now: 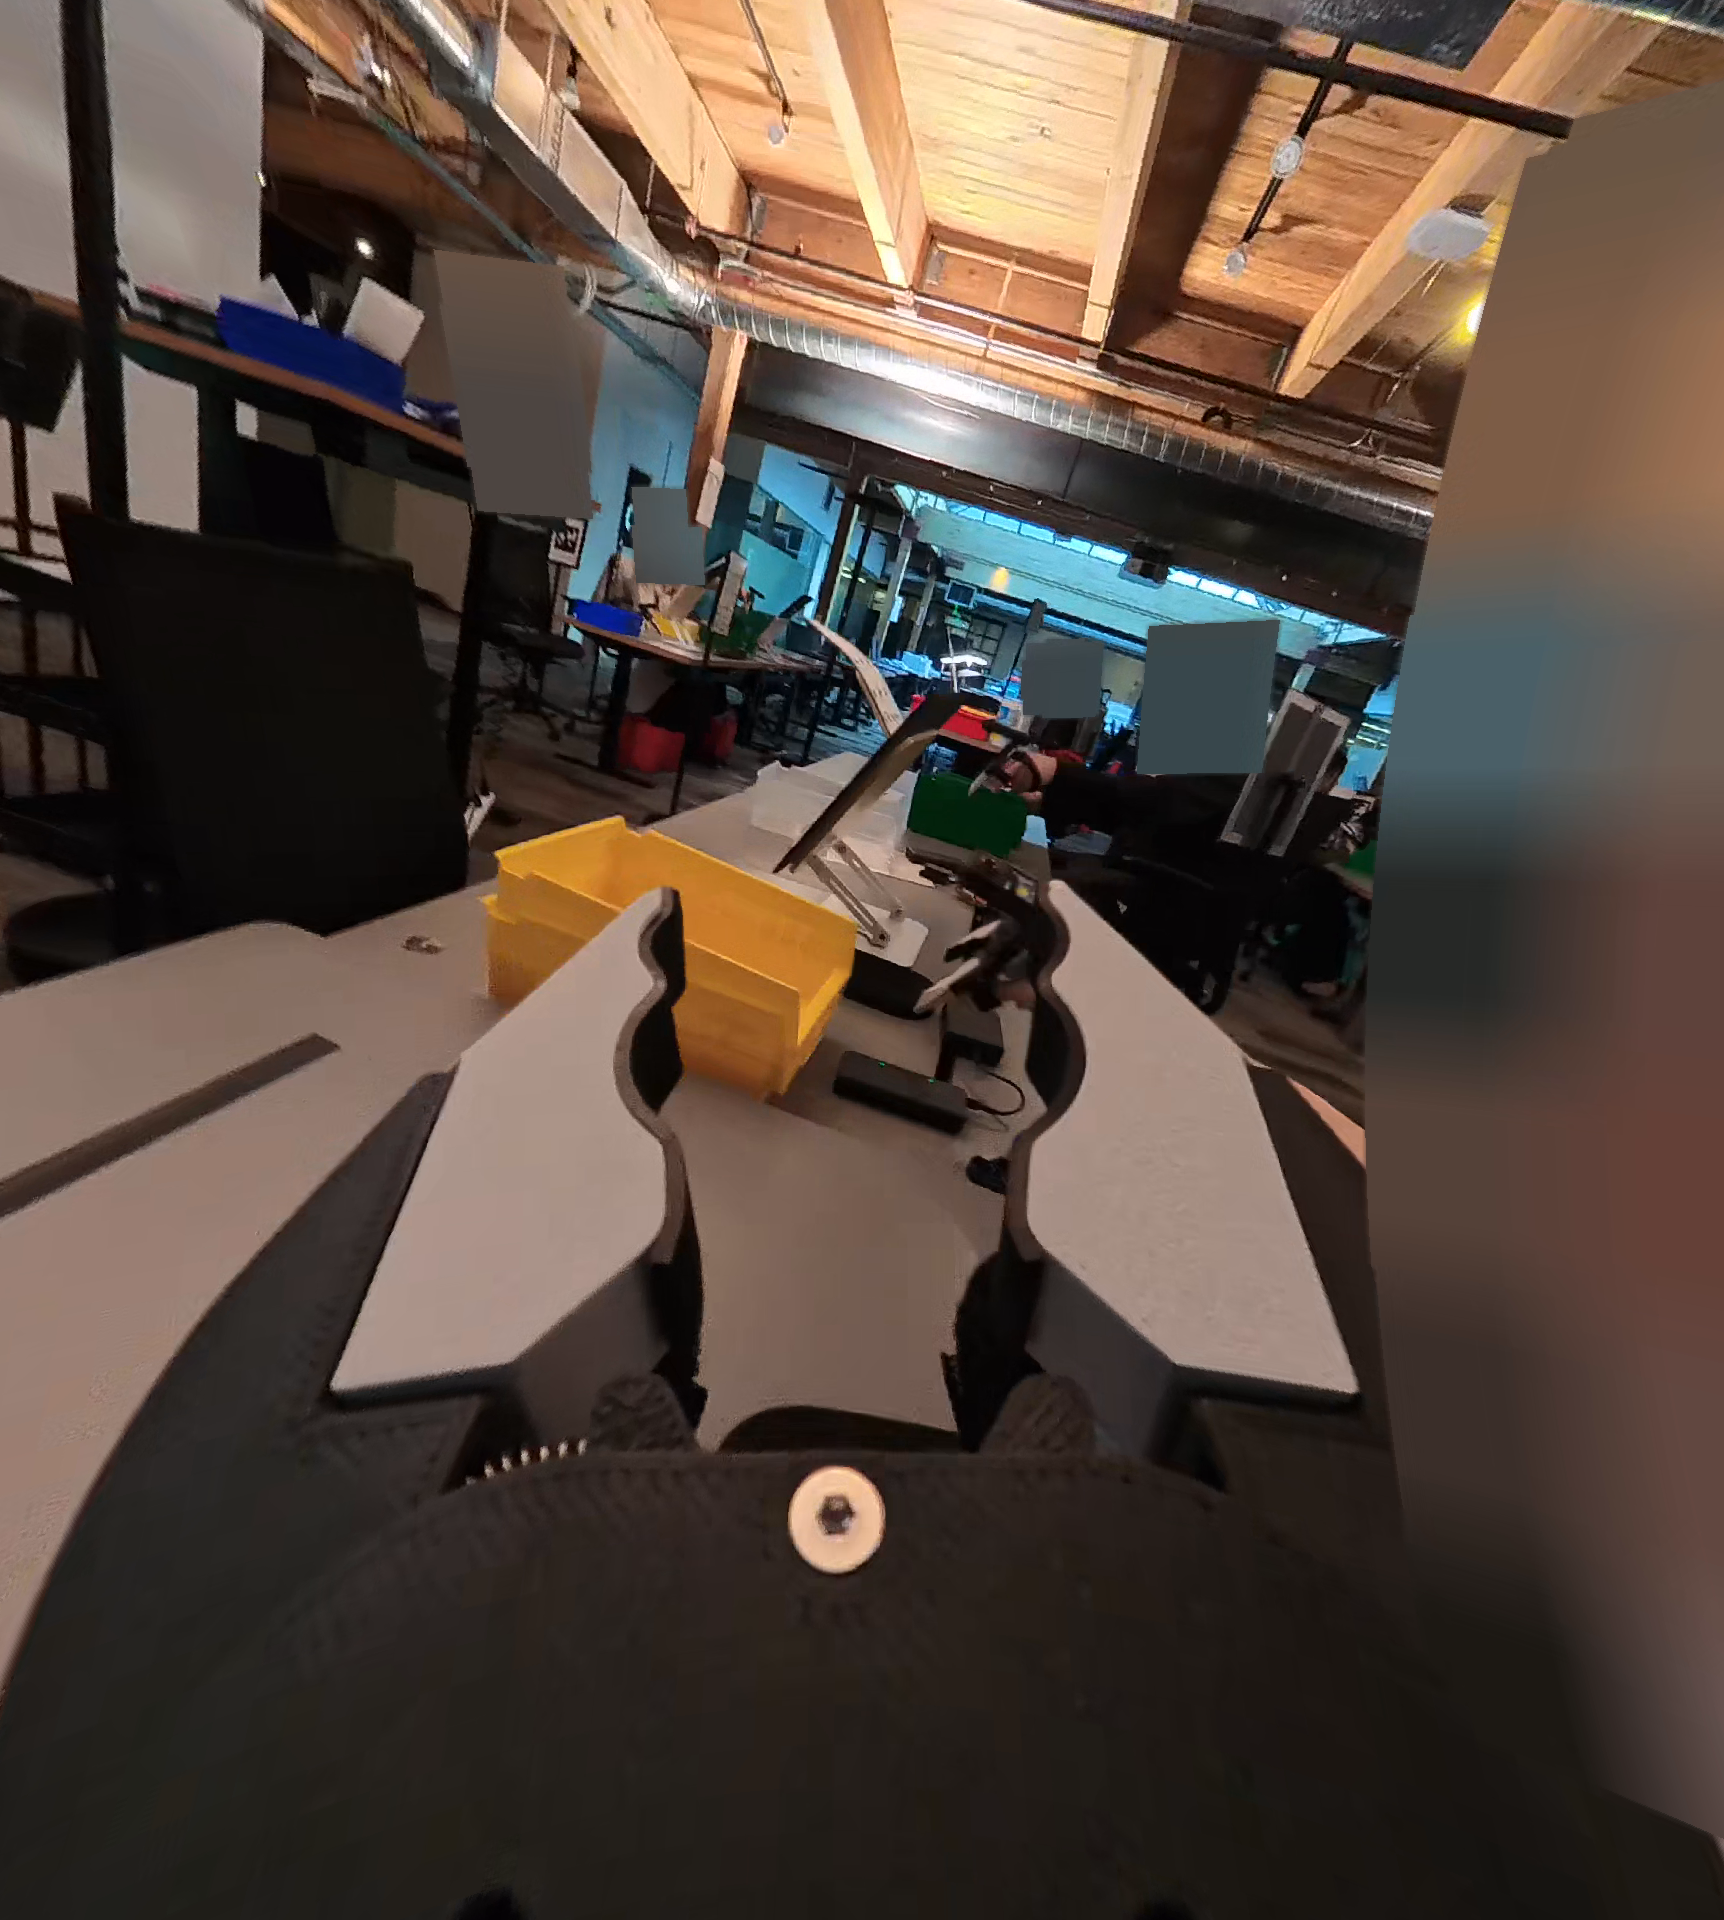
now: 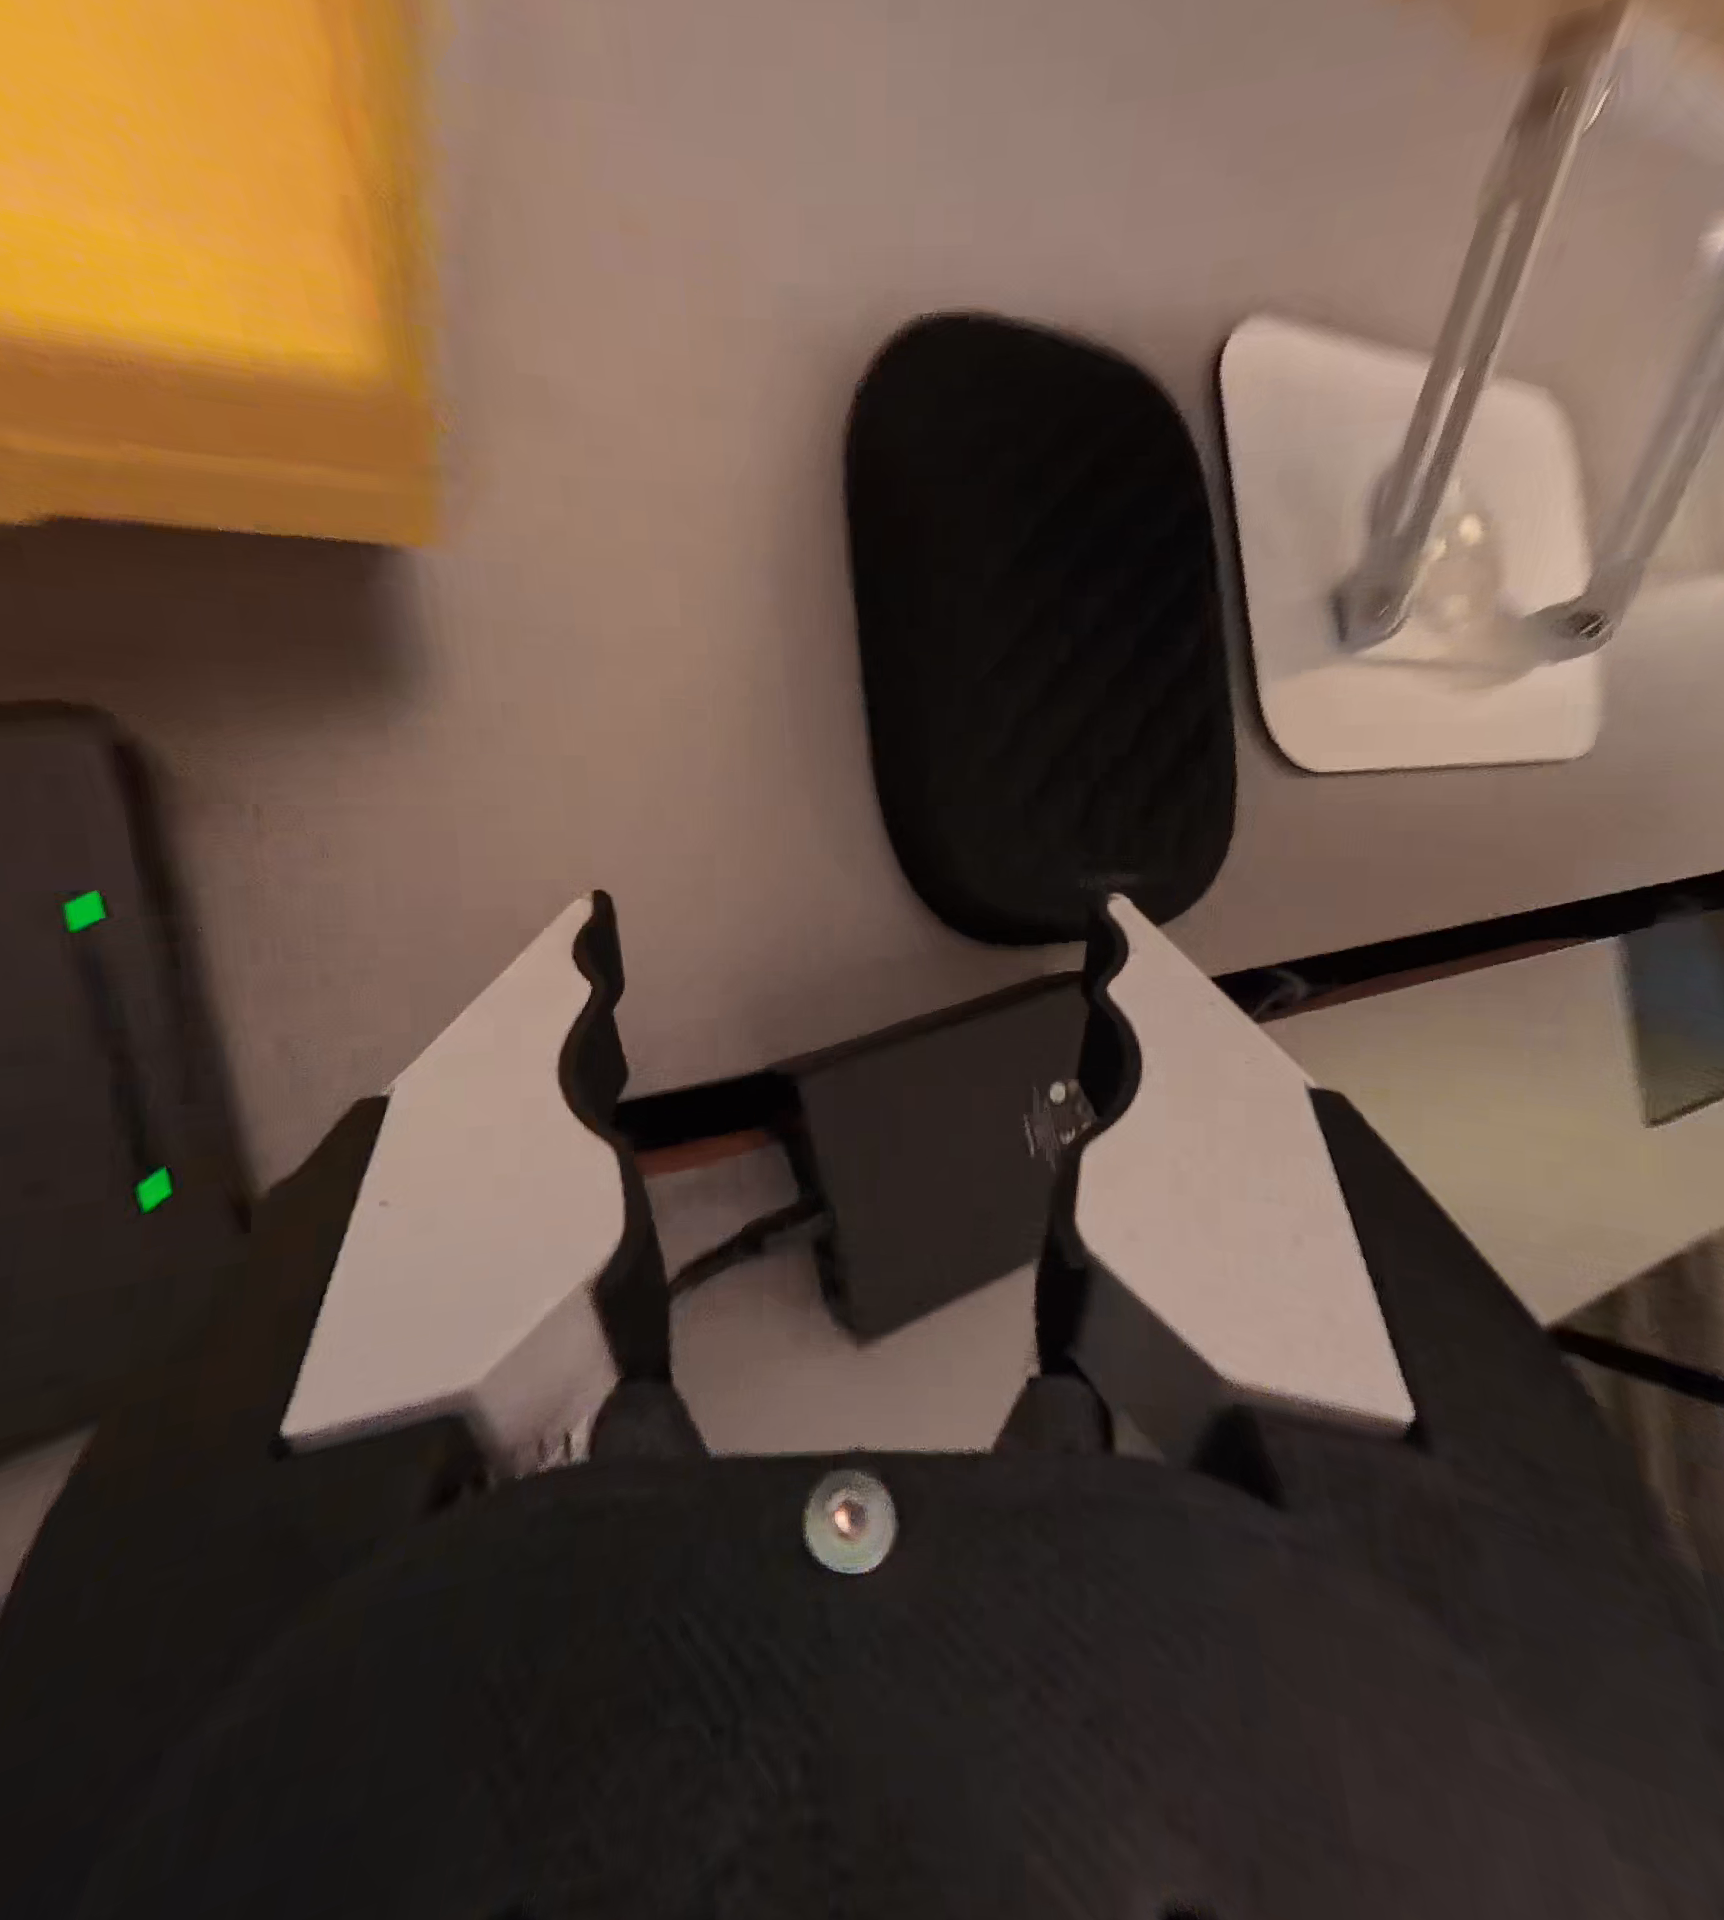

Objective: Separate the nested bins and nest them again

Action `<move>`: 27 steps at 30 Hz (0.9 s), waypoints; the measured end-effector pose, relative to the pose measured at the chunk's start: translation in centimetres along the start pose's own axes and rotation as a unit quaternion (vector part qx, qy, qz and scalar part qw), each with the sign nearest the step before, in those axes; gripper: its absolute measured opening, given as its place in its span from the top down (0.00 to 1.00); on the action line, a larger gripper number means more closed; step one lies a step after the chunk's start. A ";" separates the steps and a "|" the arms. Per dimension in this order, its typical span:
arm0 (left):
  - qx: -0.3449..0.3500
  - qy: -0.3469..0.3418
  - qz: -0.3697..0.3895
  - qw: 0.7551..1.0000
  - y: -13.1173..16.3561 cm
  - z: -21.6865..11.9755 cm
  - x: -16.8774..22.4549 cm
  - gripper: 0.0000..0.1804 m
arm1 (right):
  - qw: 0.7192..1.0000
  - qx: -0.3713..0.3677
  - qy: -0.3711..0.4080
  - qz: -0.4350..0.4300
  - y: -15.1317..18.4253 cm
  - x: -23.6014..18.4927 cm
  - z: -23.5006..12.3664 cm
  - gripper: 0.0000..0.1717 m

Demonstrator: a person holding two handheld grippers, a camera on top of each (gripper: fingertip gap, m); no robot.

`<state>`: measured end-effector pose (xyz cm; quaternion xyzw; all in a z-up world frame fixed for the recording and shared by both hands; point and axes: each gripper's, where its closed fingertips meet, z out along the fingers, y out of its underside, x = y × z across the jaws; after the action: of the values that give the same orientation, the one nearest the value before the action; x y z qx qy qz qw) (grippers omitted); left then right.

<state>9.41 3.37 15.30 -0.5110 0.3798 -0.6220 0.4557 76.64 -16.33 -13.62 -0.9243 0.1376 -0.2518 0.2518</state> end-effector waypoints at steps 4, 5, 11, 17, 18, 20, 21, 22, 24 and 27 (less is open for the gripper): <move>-0.027 -0.013 -0.031 0.999 2.2 0.4 -1.7 0.63 | 0.998 -0.007 -0.041 0.055 0.1 3.2 4.5 0.40; -0.031 -0.015 -0.039 0.999 2.7 0.3 -2.0 0.63 | 0.996 -0.006 -0.052 0.069 0.1 4.0 5.2 0.37; -0.054 -0.060 -0.058 0.995 4.8 -0.9 -3.9 0.62 | 0.985 -0.068 -0.124 0.096 1.9 5.1 9.0 0.12; -0.062 -0.095 -0.059 0.992 5.1 -1.3 -4.4 0.63 | 0.982 -0.098 -0.131 0.099 2.8 5.9 10.6 0.29; -0.065 -0.100 -0.059 0.991 5.1 -1.3 -4.6 0.63 | 0.982 -0.096 -0.134 0.094 2.8 5.9 10.6 0.30; -0.060 -0.103 -0.061 0.991 5.0 -1.3 -4.9 0.63 | 0.980 -0.110 -0.132 0.098 2.8 5.8 10.4 0.31; -0.059 -0.099 -0.064 0.991 5.0 -1.2 -4.9 0.63 | 0.977 -0.123 -0.138 0.103 2.8 5.4 10.2 0.31; -0.062 -0.095 -0.068 0.991 5.1 -1.1 -4.9 0.63 | 0.974 -0.135 -0.144 0.110 2.7 5.1 9.9 0.31; -0.066 -0.088 -0.076 0.991 5.4 -0.9 -5.0 0.63 | 0.963 -0.168 -0.157 0.139 2.2 4.5 8.9 0.32; -0.072 -0.078 -0.083 0.991 5.7 -1.0 -4.7 0.63 | 0.937 -0.220 -0.181 0.201 0.9 3.4 6.5 0.32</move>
<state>9.75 6.16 8.36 -0.6194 0.3429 -0.5869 0.3929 82.87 -15.83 -17.61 -0.9394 0.3249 0.0124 0.1082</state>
